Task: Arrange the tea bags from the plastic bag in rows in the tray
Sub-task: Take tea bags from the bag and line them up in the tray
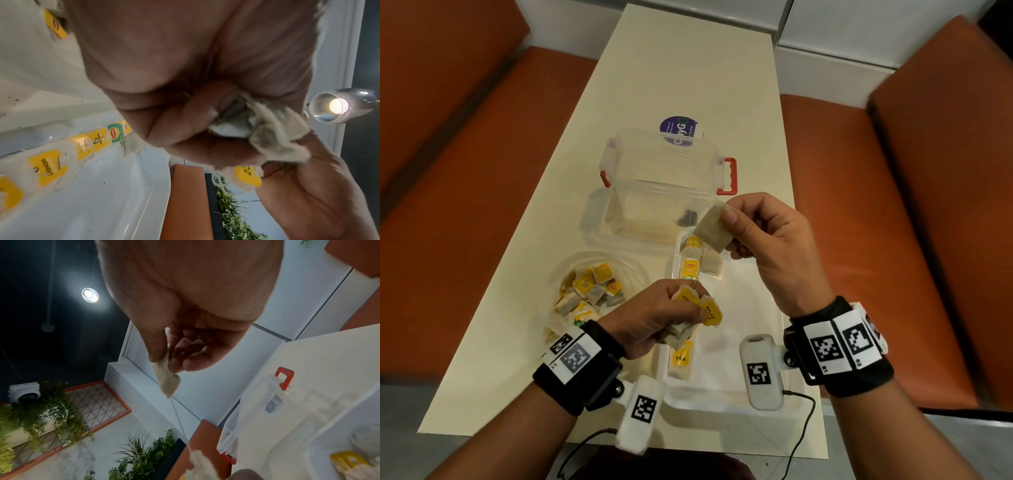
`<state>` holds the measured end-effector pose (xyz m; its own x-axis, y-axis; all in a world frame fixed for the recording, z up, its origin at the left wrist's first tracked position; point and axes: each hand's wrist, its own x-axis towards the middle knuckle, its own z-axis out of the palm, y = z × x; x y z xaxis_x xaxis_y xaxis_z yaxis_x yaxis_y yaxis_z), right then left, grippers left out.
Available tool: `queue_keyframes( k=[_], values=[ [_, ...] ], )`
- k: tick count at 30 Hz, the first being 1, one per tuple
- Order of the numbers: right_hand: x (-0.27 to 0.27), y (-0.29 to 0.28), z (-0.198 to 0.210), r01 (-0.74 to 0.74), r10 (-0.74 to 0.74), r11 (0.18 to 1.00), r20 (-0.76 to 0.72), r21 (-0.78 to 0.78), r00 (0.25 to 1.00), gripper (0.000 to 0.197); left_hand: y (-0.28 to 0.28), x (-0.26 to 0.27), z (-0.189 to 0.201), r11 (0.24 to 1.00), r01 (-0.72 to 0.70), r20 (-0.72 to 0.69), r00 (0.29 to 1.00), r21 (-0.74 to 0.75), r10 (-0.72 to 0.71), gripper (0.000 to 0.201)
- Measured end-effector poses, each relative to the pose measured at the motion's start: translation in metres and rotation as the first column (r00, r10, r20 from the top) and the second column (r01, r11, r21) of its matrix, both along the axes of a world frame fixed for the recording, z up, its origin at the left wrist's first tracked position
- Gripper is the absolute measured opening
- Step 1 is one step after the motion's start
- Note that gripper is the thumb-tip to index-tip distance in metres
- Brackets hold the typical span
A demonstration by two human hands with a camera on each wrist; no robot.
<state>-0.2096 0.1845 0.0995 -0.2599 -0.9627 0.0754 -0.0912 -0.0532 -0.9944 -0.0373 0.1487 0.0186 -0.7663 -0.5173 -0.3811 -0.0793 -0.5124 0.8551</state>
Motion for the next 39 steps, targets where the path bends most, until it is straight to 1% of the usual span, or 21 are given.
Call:
queue_keyframes(
  k=[4,6,9,12,16,20,22,23,25,26,27,29,32,35,37,39],
  values=[
    [-0.004,-0.001,0.002,0.054,-0.054,0.999,0.0,0.0,0.999,0.005,-0.002,0.005,0.001,0.999,0.018,-0.118,0.993,0.05,-0.012,0.017],
    [-0.007,-0.001,0.002,0.094,-0.094,0.996,0.015,-0.007,0.995,0.006,-0.002,0.006,0.001,0.999,0.009,-0.148,0.989,0.03,-0.005,0.015],
    [-0.008,-0.001,0.004,0.123,-0.121,0.992,0.055,-0.029,0.991,0.007,-0.003,0.005,0.003,1.0,0.002,-0.155,0.988,-0.012,-0.004,0.01],
    [-0.009,-0.001,0.006,0.13,-0.126,0.99,0.066,-0.058,0.99,0.007,-0.004,0.005,0.0,1.0,0.01,-0.155,0.988,-0.02,-0.013,0.014],
    [-0.01,-0.001,0.007,0.124,-0.121,0.99,0.059,-0.064,0.991,0.005,-0.003,0.003,0.0,1.0,0.024,-0.151,0.988,-0.004,-0.024,0.011],
    [-0.016,-0.001,0.007,0.154,-0.151,0.985,0.055,-0.075,0.987,0.005,-0.004,0.003,0.002,0.999,0.012,-0.115,0.993,0.049,-0.006,0.009],
    [-0.022,-0.001,0.002,0.132,-0.133,0.99,-0.011,-0.043,0.991,0.004,-0.004,0.003,0.001,0.997,-0.029,-0.095,0.995,0.069,0.036,0.013],
    [-0.025,-0.001,-0.002,0.105,-0.106,0.994,-0.076,-0.008,0.991,0.003,-0.004,0.003,0.001,0.997,-0.042,-0.094,0.994,0.062,0.047,0.015],
    [-0.028,-0.001,-0.015,0.053,-0.036,0.996,-0.221,0.074,0.975,0.003,-0.004,0.001,0.005,0.999,-0.029,-0.095,0.995,0.03,0.032,0.016],
    [-0.028,0.0,-0.022,0.031,0.0,0.993,-0.261,0.113,0.965,0.003,-0.005,0.0,0.006,1.0,-0.016,-0.091,0.996,0.012,0.017,0.017],
    [-0.027,0.001,-0.029,0.008,0.032,0.989,-0.268,0.147,0.963,0.005,-0.005,-0.001,0.007,1.0,-0.007,-0.082,0.997,-0.003,0.007,0.017],
    [-0.026,0.003,-0.04,0.001,0.044,0.982,-0.233,0.187,0.972,0.007,-0.007,-0.003,0.008,1.0,-0.005,-0.06,0.998,-0.013,0.005,0.017],
    [-0.032,0.0,-0.047,0.06,-0.015,0.976,-0.21,0.209,0.978,0.011,-0.008,-0.001,0.004,0.999,-0.035,-0.02,0.999,0.002,0.036,0.021],
    [-0.035,-0.003,-0.043,0.045,-0.002,0.975,-0.195,0.216,0.981,0.008,-0.009,0.002,-0.004,0.987,-0.127,0.056,0.991,0.096,0.122,0.033],
    [-0.034,-0.003,-0.035,0.025,0.007,0.98,-0.161,0.197,0.987,0.004,-0.011,0.002,-0.006,0.976,-0.166,0.033,0.986,0.141,0.163,0.03],
    [-0.034,-0.004,-0.026,0.019,0.003,0.986,-0.126,0.168,0.992,0.004,-0.015,0.0,-0.009,0.972,-0.188,-0.009,0.982,0.143,0.191,0.026]
  ],
)
